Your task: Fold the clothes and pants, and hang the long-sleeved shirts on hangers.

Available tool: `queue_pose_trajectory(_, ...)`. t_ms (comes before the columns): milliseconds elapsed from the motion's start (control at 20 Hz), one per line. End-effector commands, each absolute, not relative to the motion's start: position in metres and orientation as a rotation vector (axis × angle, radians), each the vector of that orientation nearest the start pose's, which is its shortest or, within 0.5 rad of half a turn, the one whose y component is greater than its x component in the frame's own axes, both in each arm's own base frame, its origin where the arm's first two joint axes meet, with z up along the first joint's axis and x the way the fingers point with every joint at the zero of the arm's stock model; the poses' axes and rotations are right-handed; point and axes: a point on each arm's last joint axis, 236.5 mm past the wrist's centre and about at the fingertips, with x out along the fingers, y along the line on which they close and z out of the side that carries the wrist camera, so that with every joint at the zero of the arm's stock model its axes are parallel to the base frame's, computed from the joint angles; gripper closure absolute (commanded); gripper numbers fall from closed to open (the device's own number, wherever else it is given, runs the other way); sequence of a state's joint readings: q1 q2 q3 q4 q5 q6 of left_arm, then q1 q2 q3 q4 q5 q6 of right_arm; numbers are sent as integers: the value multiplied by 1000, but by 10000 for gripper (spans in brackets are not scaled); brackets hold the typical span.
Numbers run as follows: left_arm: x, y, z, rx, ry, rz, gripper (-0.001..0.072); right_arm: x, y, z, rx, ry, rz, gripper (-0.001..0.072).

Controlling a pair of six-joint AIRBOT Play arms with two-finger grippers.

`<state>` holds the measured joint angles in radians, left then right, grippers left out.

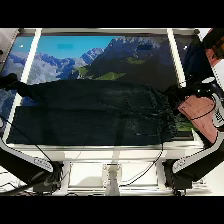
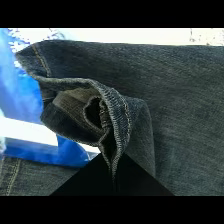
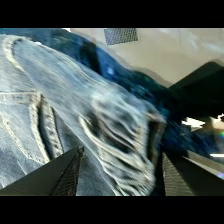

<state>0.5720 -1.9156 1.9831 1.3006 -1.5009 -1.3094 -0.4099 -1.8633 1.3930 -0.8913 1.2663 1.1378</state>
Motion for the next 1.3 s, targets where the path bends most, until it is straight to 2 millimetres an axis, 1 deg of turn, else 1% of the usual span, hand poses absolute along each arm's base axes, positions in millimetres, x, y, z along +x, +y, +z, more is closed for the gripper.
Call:
queue_pose_trajectory(0, 458, 215, -6, -375, 1321, 80, 685, 442, -16, -118, 579, 1384, 361, 164)
queue_pose_trajectory(50, 458, 215, -7, -375, 1322, 80, 685, 443, -9, -118, 557, 1382, 377, 172)
queue_pose_trajectory(100, 458, 215, -7, -375, 1322, 80, 685, 445, -4, -118, 536, 1377, 392, 229)
queue_pose_trajectory(150, 457, 214, -7, -376, 1326, 78, 684, 447, 1, -116, 514, 1370, 409, 382)
queue_pose_trajectory(200, 455, 213, -6, -378, 1333, 74, 684, 449, 4, -111, 503, 1367, 423, 564)
queue_pose_trajectory(250, 455, 211, -2, -377, 1332, 69, 684, 454, 5, -103, 490, 1358, 437, 670)
queue_pose_trajectory(300, 457, 210, 4, -371, 1321, 66, 685, 462, 3, -93, 475, 1334, 442, 674)
queue_pose_trajectory(400, 464, 207, 22, -366, 1272, 55, 685, 489, -6, -65, 430, 1245, 428, 675)
queue_pose_trajectory(450, 465, 209, 32, -349, 1250, 58, 685, 505, -13, -47, 405, 1193, 417, 675)
queue_pose_trajectory(500, 466, 210, 40, -339, 1232, 62, 685, 519, -21, -33, 376, 1147, 390, 675)
queue_pose_trajectory(550, 464, 211, 48, -333, 1219, 66, 685, 533, -33, -20, 356, 1106, 333, 675)
queue_pose_trajectory(650, 462, 214, 59, -328, 1198, 76, 685, 552, -58, -3, 326, 1050, 220, 675)
queue_pose_trajectory(750, 459, 217, 65, -327, 1188, 85, 685, 562, -78, 4, 303, 1017, 133, 675)
queue_pose_trajectory(800, 456, 217, 66, -329, 1193, 84, 685, 565, -84, 4, 309, 1007, 96, 675)
queue_pose_trajectory(900, 451, 215, 64, -337, 1217, 78, 685, 569, -90, 2, 321, 993, 61, 675)
queue_pose_trajectory(1000, 441, 215, 58, -337, 1265, 80, 685, 571, -91, 1, 321, 987, 58, 675)
queue_pose_trajectory(1100, 429, 208, 48, -357, 1330, 60, 685, 571, -92, 1, 317, 989, 56, 675)
queue_pose_trajectory(1250, 396, 192, 24, -408, 1486, 19, 685, 571, -92, 1, 316, 989, 56, 675)
